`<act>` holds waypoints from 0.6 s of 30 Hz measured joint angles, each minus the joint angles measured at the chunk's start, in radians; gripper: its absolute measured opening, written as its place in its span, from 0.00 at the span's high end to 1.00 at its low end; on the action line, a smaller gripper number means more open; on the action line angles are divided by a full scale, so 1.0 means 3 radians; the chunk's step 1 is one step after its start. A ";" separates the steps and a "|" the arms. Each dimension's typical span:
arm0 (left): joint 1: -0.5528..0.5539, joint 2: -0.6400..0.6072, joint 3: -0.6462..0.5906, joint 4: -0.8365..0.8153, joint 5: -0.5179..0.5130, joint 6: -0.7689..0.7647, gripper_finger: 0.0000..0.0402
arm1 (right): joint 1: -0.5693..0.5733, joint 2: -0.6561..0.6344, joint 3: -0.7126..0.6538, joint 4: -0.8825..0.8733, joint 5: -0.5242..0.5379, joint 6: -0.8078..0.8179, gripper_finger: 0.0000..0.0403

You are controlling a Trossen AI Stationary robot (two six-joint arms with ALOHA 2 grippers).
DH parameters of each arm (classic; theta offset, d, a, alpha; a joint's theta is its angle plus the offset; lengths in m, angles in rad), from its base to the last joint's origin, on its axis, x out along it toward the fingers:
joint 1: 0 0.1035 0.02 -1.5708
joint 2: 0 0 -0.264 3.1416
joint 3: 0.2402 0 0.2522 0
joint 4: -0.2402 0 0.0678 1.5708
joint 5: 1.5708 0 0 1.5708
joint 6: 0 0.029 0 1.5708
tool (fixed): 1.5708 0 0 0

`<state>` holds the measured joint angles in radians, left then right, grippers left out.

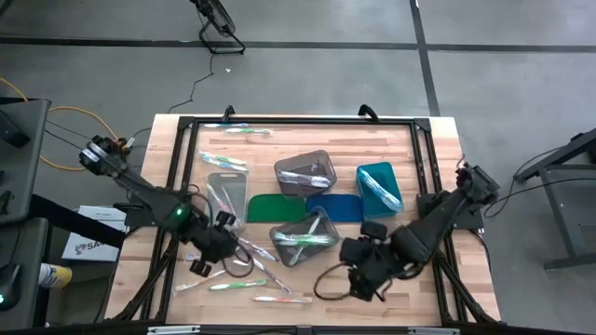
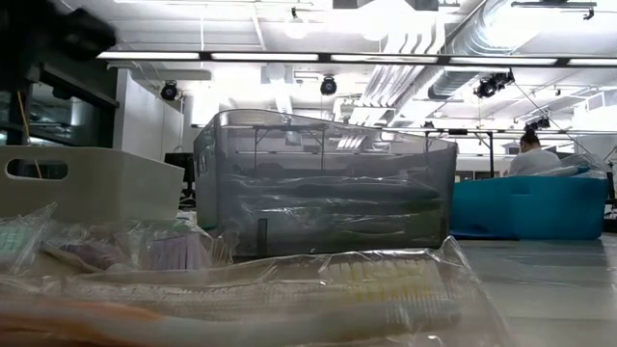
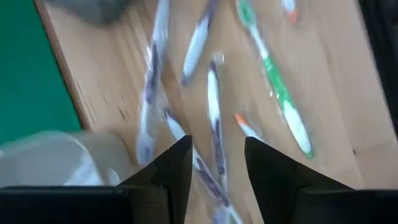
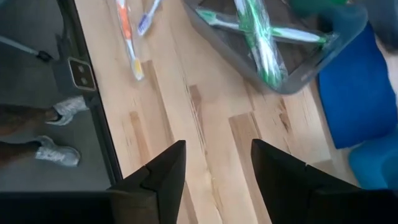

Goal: Pick & Place Toothbrushes
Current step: Put the purple toothbrush into the top black bin

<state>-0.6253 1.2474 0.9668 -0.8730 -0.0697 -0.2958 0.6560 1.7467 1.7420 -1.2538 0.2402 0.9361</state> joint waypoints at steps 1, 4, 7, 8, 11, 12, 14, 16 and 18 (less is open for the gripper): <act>-0.0059 0.0012 -0.0047 0.0000 -0.0027 -0.0123 0.65 | 0.0050 0.0000 0.0000 -0.0031 0.0038 0.0030 0.57; -0.0241 0.0050 -0.0146 0.0000 -0.0052 -0.0506 0.65 | 0.0168 0.0000 0.0000 -0.0134 0.0102 0.0130 0.57; -0.0423 0.0131 -0.0204 -0.0053 -0.0052 -0.0864 0.65 | 0.0250 0.0000 0.0000 -0.0231 0.0103 0.0246 0.57; -0.0480 0.0153 -0.0210 -0.0101 -0.0052 -0.0996 0.65 | 0.0278 0.0001 0.0000 -0.0265 0.0104 0.0283 0.57; -0.0634 0.0241 -0.0210 -0.0194 -0.0052 -0.1358 0.65 | 0.0360 0.0001 0.0000 -0.0315 0.0124 0.0350 0.57; -0.0674 0.0270 -0.0210 -0.0242 -0.0052 -0.1475 0.65 | 0.0385 0.0001 0.0000 -0.0316 0.0146 0.0372 0.57; -0.0744 0.0318 -0.0210 -0.0320 -0.0049 -0.1687 0.65 | 0.0420 0.0001 0.0000 -0.0313 0.0189 0.0395 0.57; -0.0809 0.0376 -0.0210 -0.0412 -0.0016 -0.1851 0.65 | 0.0454 0.0001 0.0000 -0.0316 0.0227 0.0421 0.57; -0.0867 0.0432 -0.0210 -0.0455 0.0071 -0.1943 0.65 | 0.0482 0.0001 0.0000 -0.0315 0.0251 0.0444 0.57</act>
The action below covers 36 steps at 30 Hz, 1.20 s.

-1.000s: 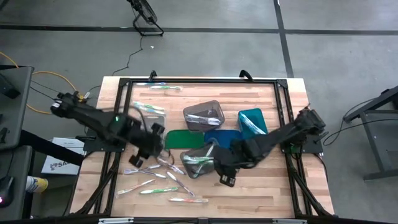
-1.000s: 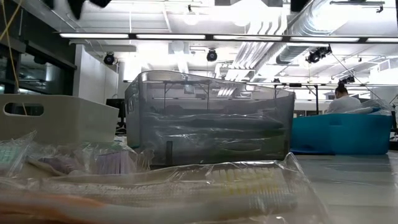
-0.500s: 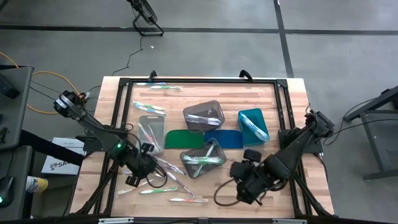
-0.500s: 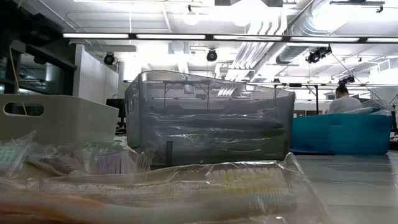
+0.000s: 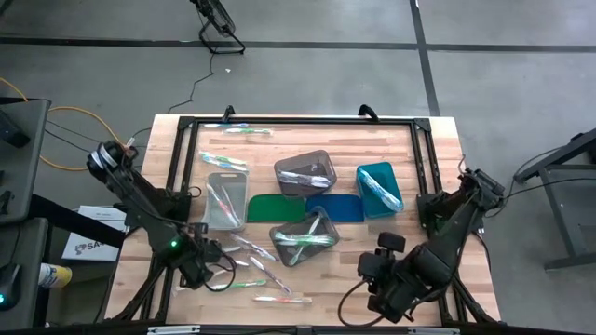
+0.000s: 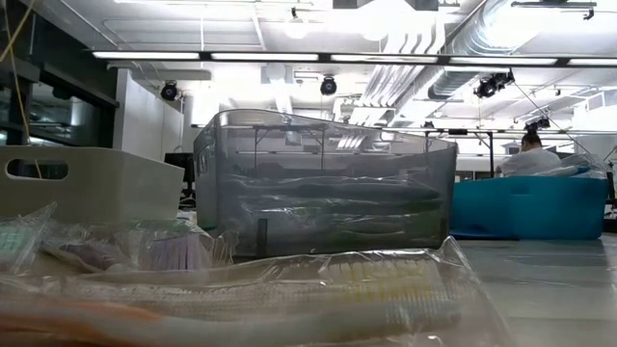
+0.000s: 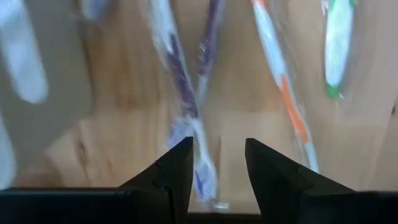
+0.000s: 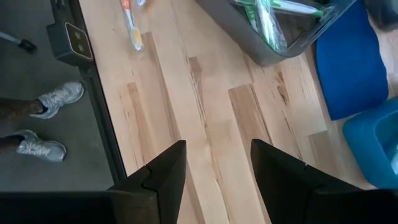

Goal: Pick & Place Toothbrushes
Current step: Put the purple toothbrush into the top black bin

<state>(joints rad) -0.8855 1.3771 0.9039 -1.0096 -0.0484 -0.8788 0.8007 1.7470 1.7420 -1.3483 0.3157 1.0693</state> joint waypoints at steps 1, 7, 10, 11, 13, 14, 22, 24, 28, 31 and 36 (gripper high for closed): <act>-0.0023 0.0024 0.0000 0.0011 0.0058 -0.0020 0.65 | 0.0013 0.0000 0.0000 0.0000 0.0000 0.0002 0.57; -0.0188 0.0121 0.0000 -0.0003 0.0225 -0.0151 0.65 | 0.0042 0.0000 0.0000 0.0001 0.0000 0.0022 0.57; -0.0225 0.0136 0.0000 -0.0116 0.0232 -0.0357 0.65 | 0.0041 0.0000 0.0000 0.0004 0.0001 0.0026 0.57; -0.0225 0.0136 0.0000 -0.0141 0.0235 -0.0417 0.65 | 0.0040 0.0001 0.0000 0.0008 0.0001 0.0025 0.57; -0.0221 0.0136 0.0000 -0.0193 0.0270 -0.0491 0.65 | 0.0039 0.0001 0.0000 0.0014 0.0002 0.0025 0.57; -0.0220 0.0136 0.0000 -0.0215 0.0288 -0.0500 0.65 | 0.0040 0.0001 0.0000 0.0017 0.0008 0.0025 0.57; -0.0221 0.0185 0.0000 -0.0219 0.0347 -0.0404 0.60 | 0.0040 0.0001 0.0000 0.0024 0.0088 0.0016 0.57; -0.0214 0.0185 0.0000 -0.0267 0.0341 -0.0399 0.56 | 0.0040 0.0001 0.0000 0.0046 0.0091 0.0014 0.57; -0.0214 0.0184 -0.0006 -0.0317 0.0347 -0.0394 0.47 | 0.0044 0.0003 0.0000 0.0132 0.0180 0.0013 0.57; -0.0214 0.0184 -0.0075 -0.0251 0.0348 -0.0394 0.44 | 0.0046 0.0003 0.0000 0.0148 0.0204 0.0003 0.57; -0.0214 0.0184 -0.0252 0.0041 0.0351 -0.0421 0.45 | 0.0047 0.0003 0.0000 0.0150 0.0208 0.0002 0.57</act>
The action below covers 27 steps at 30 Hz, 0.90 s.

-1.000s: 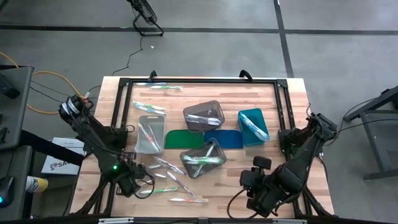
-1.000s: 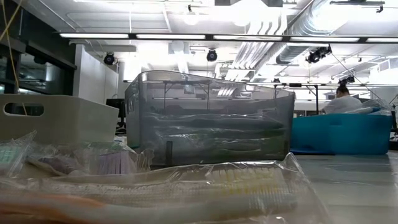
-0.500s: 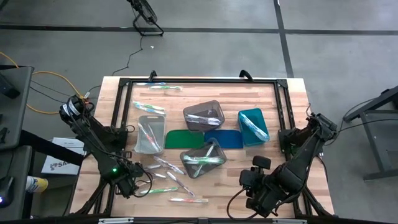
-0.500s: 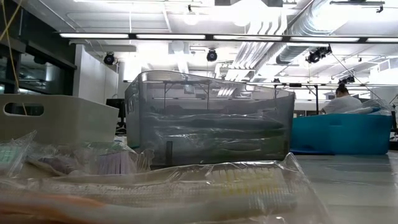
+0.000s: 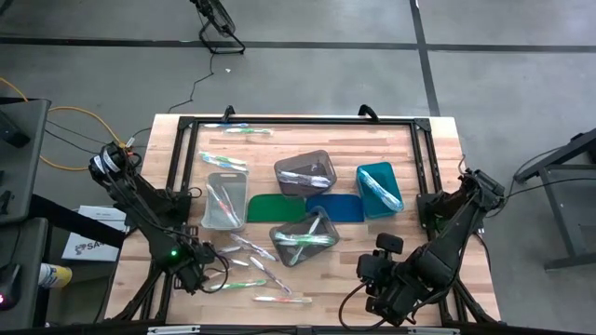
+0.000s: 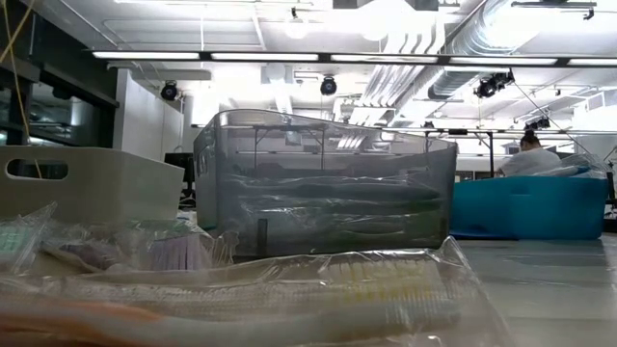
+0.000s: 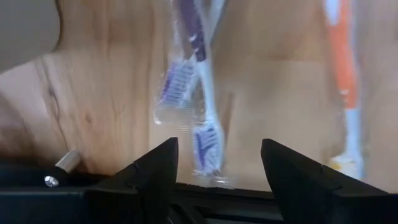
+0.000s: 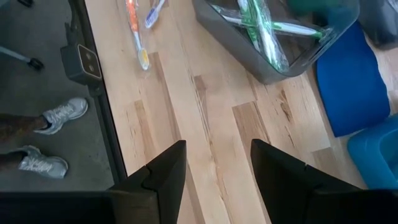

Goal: Pick & Place Toothbrushes
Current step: Put the purple toothbrush into the top black bin

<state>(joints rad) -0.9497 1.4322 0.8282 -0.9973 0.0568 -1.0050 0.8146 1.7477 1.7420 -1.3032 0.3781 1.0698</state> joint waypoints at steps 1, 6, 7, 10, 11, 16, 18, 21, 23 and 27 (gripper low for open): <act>0.0000 0.0000 -0.0030 0.0013 -0.0001 -0.0022 0.45 | 0.0000 0.0000 0.0000 0.0002 0.0003 0.0000 0.57; 0.0000 0.0000 -0.0095 0.0015 0.0004 -0.0133 0.51 | 0.0000 0.0000 0.0000 0.0004 0.0003 0.0000 0.57; 0.0000 0.0000 -0.0100 0.0034 0.0016 -0.0134 0.53 | 0.0000 0.0000 0.0000 0.0003 0.0003 -0.0001 0.57; 0.0000 0.0000 -0.0102 0.0048 0.0025 -0.0158 0.60 | 0.0000 0.0001 0.0000 0.0004 0.0004 -0.0001 0.57; 0.0000 0.0000 -0.0102 0.0051 0.0025 -0.0168 0.63 | 0.0000 0.0001 0.0000 0.0004 0.0004 -0.0001 0.57; 0.0000 0.0000 -0.0102 0.0062 0.0093 -0.0191 0.79 | 0.0000 0.0001 0.0000 0.0005 0.0004 -0.0002 0.57; 0.0000 0.0000 -0.0102 0.0065 0.0115 -0.0191 0.87 | 0.0000 0.0001 0.0000 0.0005 0.0004 -0.0003 0.57; 0.0000 0.0000 -0.0104 0.0087 0.0149 -0.0191 0.97 | 0.0000 0.0001 0.0000 0.0004 0.0004 -0.0004 0.57; 0.0000 0.0000 -0.0103 0.0100 0.0160 -0.0190 0.98 | 0.0000 0.0001 0.0000 0.0005 0.0004 -0.0008 0.57; 0.0000 -0.0002 -0.0076 0.0085 0.0169 -0.0141 0.99 | 0.0000 0.0001 0.0000 0.0004 0.0004 -0.0015 0.57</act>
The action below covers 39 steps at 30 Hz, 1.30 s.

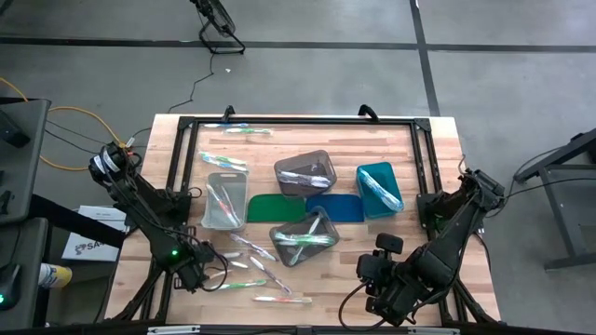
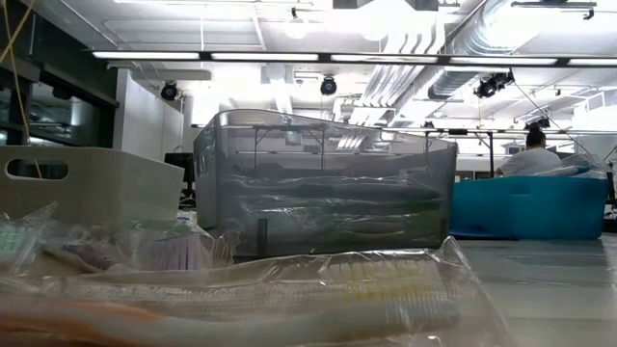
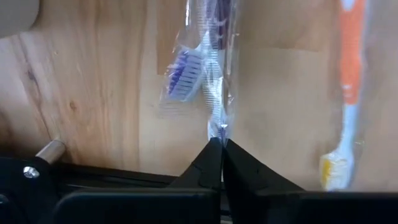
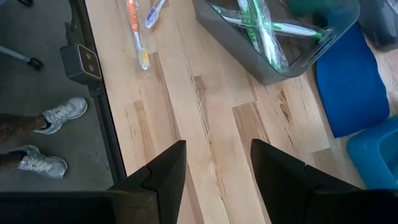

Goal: Pick & Place Toothbrushes
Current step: Put the purple toothbrush into the top black bin

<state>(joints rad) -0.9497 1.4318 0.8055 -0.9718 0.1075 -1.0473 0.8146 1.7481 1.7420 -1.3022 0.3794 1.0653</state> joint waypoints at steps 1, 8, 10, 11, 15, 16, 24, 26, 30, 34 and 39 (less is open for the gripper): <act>0.0000 -0.0006 0.0018 0.0003 0.0002 0.0013 0.99 | 0.0000 0.0000 0.0000 0.0000 0.0000 -0.0001 0.57; 0.0000 -0.0011 0.0253 -0.0286 0.0028 0.0072 1.00 | 0.0000 0.0000 0.0000 0.0000 -0.0020 0.0003 0.57; 0.0000 -0.0011 0.0348 -0.0431 0.0013 0.0096 1.00 | 0.0001 0.0000 0.0000 -0.0001 -0.0044 0.0003 0.57; 0.0000 -0.0011 0.0392 -0.0502 -0.0016 0.0096 1.00 | 0.0005 0.0000 0.0000 0.0001 -0.0045 0.0004 0.57; 0.0000 -0.0011 0.0610 -0.0760 -0.0149 0.0083 1.00 | 0.0011 0.0000 0.0000 0.0000 -0.0043 0.0004 0.57; 0.0001 -0.0011 0.0664 -0.0823 -0.0168 0.0080 1.00 | 0.0011 0.0000 0.0000 0.0000 -0.0043 0.0004 0.57; 0.0000 -0.0010 0.1191 -0.1105 -0.0459 0.0103 1.00 | 0.0011 0.0000 0.0000 0.0003 -0.0038 -0.0048 0.57; 0.0001 -0.0010 0.1346 -0.1182 -0.0593 0.0105 1.00 | 0.0011 0.0000 0.0000 0.0003 -0.0036 -0.0063 0.57; 0.0090 -0.0011 0.1627 -0.1258 -0.0850 0.0081 1.00 | 0.0011 0.0000 0.0000 0.0004 0.0022 -0.0072 0.57; 0.0348 -0.0010 0.1859 -0.1261 -0.1069 0.0145 1.00 | 0.0011 0.0000 0.0000 0.0003 0.0124 -0.0029 0.57; 0.0907 -0.0011 0.2071 -0.1251 -0.1280 0.0714 1.00 | -0.0006 0.0000 0.0000 0.0000 0.0286 0.0006 0.57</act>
<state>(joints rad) -0.6775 1.4284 1.4267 -1.3470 -0.2765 -0.8330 0.8127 1.7481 1.7420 -1.3021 0.4653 1.0672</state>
